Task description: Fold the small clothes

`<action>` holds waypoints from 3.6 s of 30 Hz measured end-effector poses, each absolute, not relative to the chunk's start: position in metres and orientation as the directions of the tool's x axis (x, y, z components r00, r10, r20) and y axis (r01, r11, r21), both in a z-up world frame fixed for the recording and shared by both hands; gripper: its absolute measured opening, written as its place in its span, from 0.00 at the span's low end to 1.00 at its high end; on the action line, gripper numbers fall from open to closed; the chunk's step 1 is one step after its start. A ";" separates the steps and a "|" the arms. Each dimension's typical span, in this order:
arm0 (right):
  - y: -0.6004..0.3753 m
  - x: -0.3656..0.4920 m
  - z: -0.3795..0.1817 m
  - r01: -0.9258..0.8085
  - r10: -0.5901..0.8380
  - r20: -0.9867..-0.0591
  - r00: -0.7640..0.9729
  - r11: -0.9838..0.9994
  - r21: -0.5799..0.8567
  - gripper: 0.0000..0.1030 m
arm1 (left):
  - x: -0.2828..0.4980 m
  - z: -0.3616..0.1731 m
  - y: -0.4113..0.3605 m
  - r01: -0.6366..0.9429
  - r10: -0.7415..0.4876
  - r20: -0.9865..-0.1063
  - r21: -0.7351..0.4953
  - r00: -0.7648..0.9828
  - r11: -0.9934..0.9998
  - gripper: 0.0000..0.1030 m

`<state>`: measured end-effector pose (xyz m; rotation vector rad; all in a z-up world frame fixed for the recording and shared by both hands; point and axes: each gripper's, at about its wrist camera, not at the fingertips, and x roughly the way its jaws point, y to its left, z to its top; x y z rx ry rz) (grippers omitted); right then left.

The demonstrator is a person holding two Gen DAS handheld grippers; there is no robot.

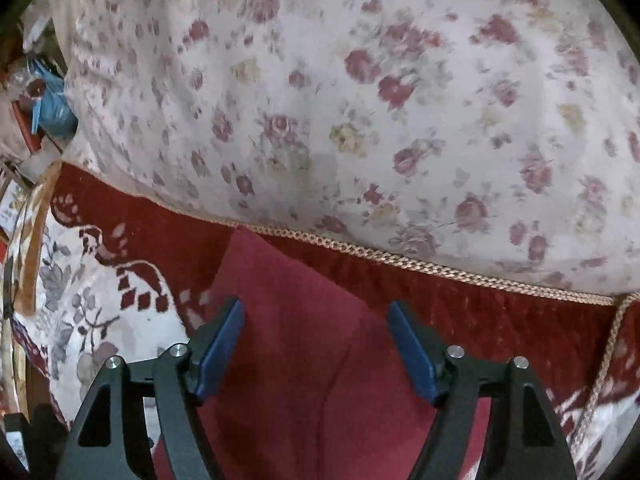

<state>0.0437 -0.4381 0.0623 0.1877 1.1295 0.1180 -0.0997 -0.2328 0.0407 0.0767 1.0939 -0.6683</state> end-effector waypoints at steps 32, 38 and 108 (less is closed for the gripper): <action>-0.485 -0.072 0.041 0.211 -0.008 -0.852 0.523 0.970 0.121 0.53 | -0.072 0.042 -0.269 0.522 -0.388 -0.844 -0.157 0.369 0.838 0.80; -0.497 -0.095 0.050 0.250 0.064 -0.828 0.557 0.938 0.241 0.56 | -0.076 0.042 -0.271 0.528 -0.374 -0.842 -0.129 0.389 0.839 0.81; -0.419 -0.180 0.082 -0.001 0.454 -0.619 0.640 0.807 0.591 0.48 | -0.138 0.101 -0.185 0.618 -0.598 -0.771 -0.365 0.218 0.696 0.43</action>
